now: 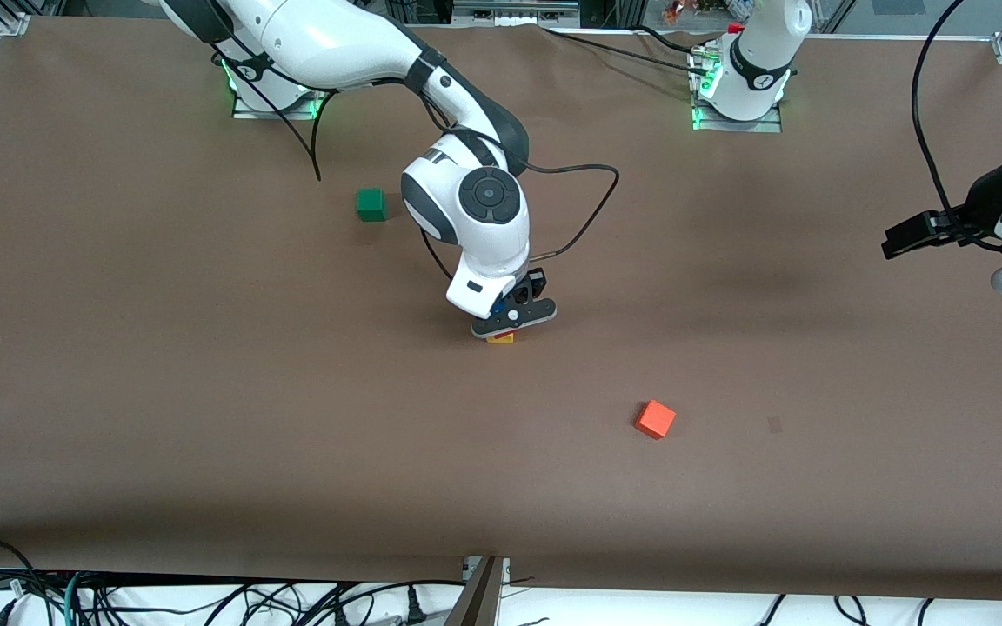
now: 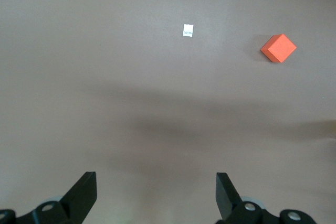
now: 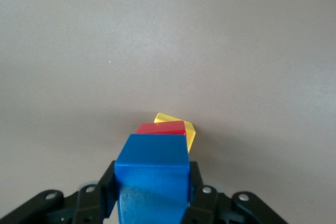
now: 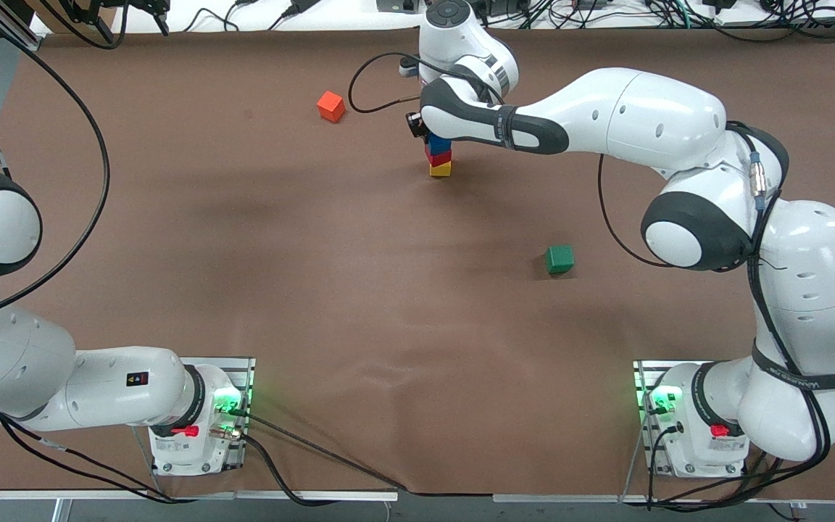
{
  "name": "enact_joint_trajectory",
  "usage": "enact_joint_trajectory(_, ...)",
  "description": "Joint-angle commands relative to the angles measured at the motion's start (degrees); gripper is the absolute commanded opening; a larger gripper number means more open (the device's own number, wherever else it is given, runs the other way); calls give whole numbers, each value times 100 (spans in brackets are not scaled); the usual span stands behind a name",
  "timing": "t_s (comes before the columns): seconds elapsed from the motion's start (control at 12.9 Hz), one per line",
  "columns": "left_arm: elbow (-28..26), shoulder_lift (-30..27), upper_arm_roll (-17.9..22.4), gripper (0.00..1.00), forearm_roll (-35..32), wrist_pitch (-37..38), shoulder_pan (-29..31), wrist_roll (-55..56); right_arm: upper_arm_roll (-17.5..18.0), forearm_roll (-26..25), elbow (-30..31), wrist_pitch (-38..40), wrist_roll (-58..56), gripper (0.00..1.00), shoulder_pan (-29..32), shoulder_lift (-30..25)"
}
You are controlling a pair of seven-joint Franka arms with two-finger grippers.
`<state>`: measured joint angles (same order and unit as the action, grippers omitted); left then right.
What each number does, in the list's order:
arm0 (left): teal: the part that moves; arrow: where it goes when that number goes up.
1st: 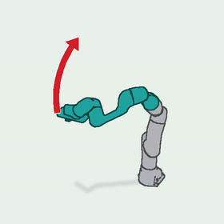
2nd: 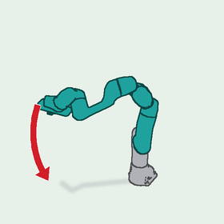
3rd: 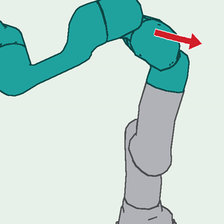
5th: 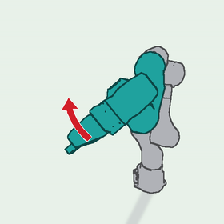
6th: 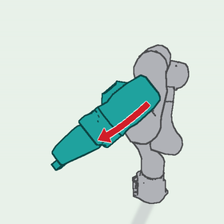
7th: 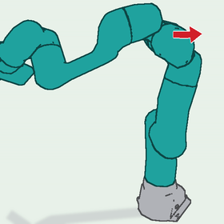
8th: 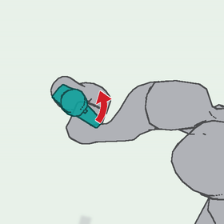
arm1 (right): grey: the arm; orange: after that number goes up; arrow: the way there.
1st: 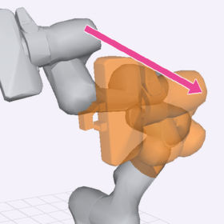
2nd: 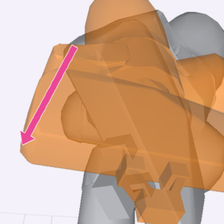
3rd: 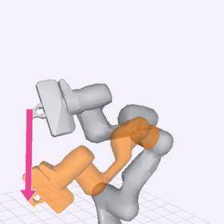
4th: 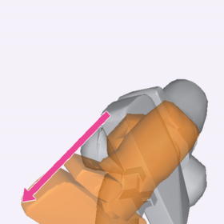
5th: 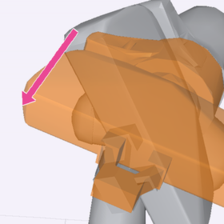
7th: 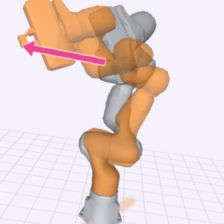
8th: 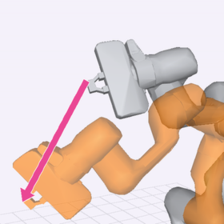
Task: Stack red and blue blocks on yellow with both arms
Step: 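Lower the blue cube onto the red cube with the right gripper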
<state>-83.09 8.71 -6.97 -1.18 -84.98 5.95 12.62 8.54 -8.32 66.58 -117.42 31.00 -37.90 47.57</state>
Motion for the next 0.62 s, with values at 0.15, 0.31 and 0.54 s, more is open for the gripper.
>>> enact_joint_trajectory(0.15, 144, 61, -7, 100, 65, 34, 21, -128, -37, -56, -198, 158, -24, 80, -16, 42)
enact_joint_trajectory(0.31, 144, 61, -7, 100, 65, 34, 21, -128, -37, -47, -207, 175, -15, 100, -16, 33)
enact_joint_trajectory(0.54, 144, 61, -7, 100, 65, 34, 21, -128, -46, -47, -207, 175, -15, 100, -16, 24)
